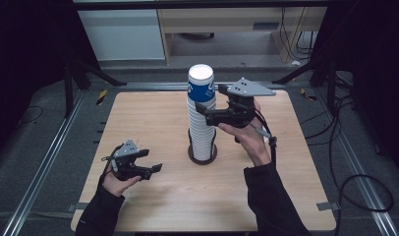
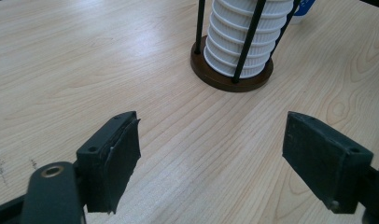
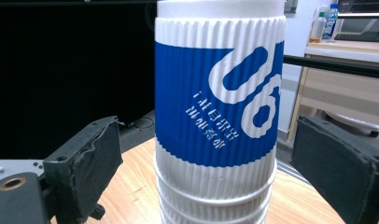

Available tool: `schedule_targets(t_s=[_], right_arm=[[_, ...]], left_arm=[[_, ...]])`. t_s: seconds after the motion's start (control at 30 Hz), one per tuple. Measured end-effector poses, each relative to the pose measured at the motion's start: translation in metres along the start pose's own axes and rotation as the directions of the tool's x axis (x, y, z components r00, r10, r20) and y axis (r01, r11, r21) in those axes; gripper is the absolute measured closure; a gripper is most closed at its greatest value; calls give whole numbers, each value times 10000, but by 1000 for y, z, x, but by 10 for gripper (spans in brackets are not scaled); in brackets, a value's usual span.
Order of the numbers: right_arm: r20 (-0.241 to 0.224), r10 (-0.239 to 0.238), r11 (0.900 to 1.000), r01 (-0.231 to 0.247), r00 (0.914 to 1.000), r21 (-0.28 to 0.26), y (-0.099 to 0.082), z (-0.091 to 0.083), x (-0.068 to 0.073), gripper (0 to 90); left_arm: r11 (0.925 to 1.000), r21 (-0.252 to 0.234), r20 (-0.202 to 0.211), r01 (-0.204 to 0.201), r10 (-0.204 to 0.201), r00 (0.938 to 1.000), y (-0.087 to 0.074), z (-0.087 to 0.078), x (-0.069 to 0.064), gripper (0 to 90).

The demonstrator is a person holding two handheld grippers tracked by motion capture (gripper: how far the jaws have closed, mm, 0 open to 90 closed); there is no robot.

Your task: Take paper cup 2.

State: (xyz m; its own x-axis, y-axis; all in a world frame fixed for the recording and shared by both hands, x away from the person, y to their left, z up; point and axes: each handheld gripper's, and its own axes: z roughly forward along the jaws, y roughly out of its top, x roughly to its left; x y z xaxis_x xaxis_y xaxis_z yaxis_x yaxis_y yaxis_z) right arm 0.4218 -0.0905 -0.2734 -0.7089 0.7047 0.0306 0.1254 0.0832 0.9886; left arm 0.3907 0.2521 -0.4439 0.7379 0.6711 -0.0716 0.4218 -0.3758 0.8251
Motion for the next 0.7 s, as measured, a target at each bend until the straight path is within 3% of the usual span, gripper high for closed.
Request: schedule_targets(t_s=[0.7], right_arm=[[331, 100, 9999, -100, 9994, -4, -6, 35, -1, 92]], left_arm=[[10000, 50, -11, -17, 17, 10000, 0, 1, -2, 183]])
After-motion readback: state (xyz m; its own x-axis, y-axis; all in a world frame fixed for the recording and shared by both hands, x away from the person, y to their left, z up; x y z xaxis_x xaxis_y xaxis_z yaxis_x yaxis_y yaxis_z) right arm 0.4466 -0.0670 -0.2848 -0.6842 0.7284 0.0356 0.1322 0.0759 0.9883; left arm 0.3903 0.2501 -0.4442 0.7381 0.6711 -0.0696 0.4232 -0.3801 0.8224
